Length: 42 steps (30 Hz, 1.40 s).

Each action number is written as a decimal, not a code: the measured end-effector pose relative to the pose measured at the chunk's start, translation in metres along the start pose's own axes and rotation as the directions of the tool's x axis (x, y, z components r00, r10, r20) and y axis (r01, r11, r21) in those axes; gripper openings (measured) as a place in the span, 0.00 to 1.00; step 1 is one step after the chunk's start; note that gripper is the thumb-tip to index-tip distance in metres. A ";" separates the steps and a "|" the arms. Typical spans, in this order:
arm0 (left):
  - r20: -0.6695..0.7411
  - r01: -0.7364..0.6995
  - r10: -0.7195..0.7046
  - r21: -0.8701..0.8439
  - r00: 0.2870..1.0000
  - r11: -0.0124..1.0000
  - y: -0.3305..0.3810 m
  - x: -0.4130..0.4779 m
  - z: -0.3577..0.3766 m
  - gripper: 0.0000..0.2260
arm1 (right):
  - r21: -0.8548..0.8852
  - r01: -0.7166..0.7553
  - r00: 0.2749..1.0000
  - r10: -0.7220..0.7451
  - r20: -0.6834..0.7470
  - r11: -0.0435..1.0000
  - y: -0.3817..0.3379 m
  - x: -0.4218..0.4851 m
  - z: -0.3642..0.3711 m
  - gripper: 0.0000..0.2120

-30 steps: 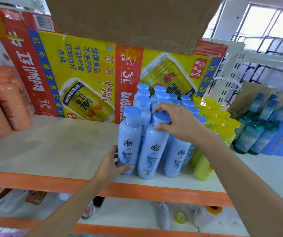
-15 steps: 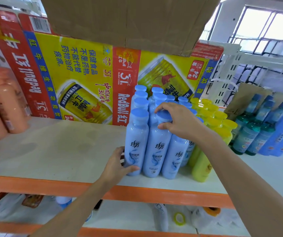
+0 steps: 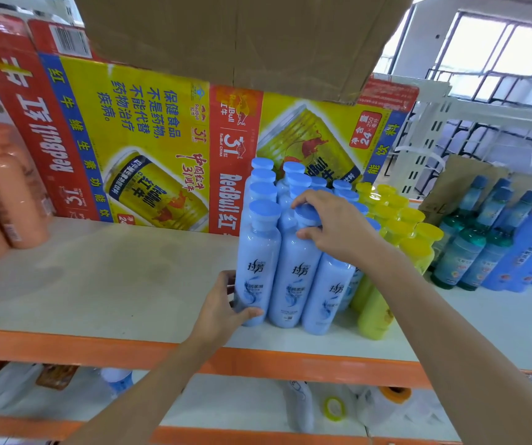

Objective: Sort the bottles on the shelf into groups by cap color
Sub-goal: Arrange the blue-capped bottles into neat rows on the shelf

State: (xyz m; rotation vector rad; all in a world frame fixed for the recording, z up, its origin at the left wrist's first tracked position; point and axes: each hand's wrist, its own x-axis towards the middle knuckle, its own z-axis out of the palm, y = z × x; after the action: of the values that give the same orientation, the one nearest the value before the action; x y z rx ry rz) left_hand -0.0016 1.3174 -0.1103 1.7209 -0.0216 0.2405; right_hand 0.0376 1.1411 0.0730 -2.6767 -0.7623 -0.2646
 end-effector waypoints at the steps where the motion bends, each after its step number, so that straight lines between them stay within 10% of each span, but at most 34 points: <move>1: -0.001 -0.006 0.006 0.005 1.000 1.000 0.001 0.000 0.001 0.26 | -0.010 0.000 1.000 0.000 -0.001 1.000 -0.001 0.000 0.001 0.18; 18: 0.035 0.003 -0.011 0.233 0.999 0.973 0.004 -0.003 -0.008 0.33 | -0.169 0.062 0.997 -0.068 -0.026 0.984 -0.003 -0.010 -0.004 0.25; 27: -0.016 -0.185 0.254 0.640 0.967 0.746 0.057 -0.016 -0.101 0.29 | -0.015 0.264 0.957 -0.264 -0.123 0.964 -0.044 -0.004 0.023 0.29; 42: -0.240 0.071 0.367 0.905 0.899 0.420 0.092 -0.062 -0.279 0.22 | -0.040 0.479 0.872 -0.481 -0.093 0.877 -0.156 0.067 0.087 0.31</move>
State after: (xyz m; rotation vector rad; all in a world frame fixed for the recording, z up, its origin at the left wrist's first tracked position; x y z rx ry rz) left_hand -0.1172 1.5680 0.0085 2.7436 0.3299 0.8943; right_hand 0.0169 1.3296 0.0536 -2.4212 -1.3924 -0.5242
